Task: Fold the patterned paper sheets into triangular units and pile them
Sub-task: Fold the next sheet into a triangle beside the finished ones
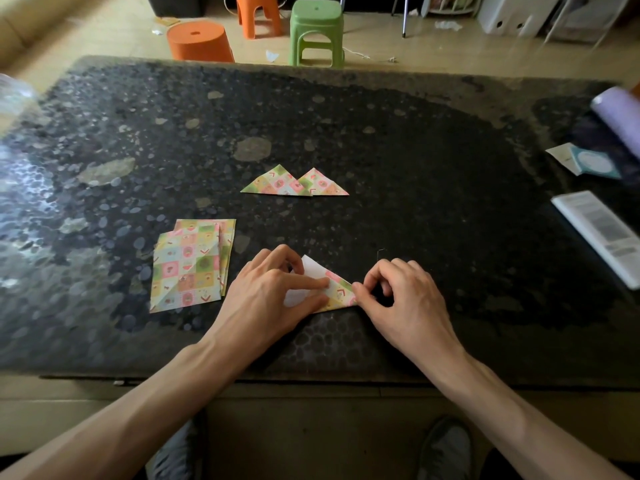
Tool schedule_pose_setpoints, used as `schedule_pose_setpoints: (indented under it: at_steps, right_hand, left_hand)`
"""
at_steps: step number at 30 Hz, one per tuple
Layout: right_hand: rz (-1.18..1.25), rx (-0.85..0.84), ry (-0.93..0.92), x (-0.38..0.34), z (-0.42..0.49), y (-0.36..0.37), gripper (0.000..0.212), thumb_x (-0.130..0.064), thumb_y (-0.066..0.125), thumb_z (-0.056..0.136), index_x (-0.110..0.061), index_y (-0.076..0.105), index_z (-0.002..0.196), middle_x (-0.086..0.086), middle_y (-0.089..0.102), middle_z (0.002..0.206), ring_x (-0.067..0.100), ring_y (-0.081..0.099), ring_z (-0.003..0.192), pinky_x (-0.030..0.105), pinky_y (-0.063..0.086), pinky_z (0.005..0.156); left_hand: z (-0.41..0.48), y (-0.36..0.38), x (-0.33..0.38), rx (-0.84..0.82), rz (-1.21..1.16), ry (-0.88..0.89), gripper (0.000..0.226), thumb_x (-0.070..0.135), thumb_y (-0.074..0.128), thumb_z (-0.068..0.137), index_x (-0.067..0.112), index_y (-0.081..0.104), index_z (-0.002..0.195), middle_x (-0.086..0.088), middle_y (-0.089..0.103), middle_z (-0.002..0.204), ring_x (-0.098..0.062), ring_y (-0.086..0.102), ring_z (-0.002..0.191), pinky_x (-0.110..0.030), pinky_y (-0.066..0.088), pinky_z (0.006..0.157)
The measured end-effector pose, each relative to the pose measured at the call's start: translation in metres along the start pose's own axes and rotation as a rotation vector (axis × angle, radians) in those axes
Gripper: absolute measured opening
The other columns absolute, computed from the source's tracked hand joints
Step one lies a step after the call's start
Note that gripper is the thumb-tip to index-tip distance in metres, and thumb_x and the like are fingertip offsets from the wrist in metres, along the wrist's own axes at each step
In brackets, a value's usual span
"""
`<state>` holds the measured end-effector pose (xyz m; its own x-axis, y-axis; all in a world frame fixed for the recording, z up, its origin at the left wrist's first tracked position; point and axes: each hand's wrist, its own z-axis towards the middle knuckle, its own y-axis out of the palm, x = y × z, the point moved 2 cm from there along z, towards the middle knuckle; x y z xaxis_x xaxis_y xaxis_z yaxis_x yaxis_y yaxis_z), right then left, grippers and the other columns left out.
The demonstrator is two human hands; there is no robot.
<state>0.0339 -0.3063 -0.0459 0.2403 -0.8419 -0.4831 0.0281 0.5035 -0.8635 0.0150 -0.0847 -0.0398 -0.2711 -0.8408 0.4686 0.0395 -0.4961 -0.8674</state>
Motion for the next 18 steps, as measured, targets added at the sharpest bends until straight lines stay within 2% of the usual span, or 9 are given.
schedule_pose_setpoints:
  at_steps: [11, 18]
  right_hand:
    - [-0.009, 0.038, -0.01, -0.001, -0.004, 0.004, 0.032, -0.059, 0.067, 0.089, -0.033, 0.053, 0.079, -0.02, 0.04, 0.075, 0.005, 0.041, 0.078, 0.027, 0.036, 0.069]
    - [-0.04, 0.039, -0.031, -0.006, -0.012, 0.004, 0.04, -0.073, 0.057, 0.084, -0.033, 0.051, 0.087, -0.017, 0.045, 0.084, 0.008, 0.043, 0.082, 0.029, 0.039, 0.071]
  left_hand:
    - [0.001, 0.003, -0.003, 0.006, -0.006, 0.001, 0.03, 0.063, 0.067, 0.085, 0.051, 0.075, 0.112, 0.021, 0.049, 0.104, -0.002, 0.044, 0.094, -0.016, 0.036, 0.078]
    - [0.001, 0.003, -0.003, 0.022, -0.011, 0.006, 0.03, 0.063, 0.069, 0.084, 0.05, 0.076, 0.11, 0.019, 0.051, 0.104, -0.004, 0.046, 0.093, -0.016, 0.036, 0.076]
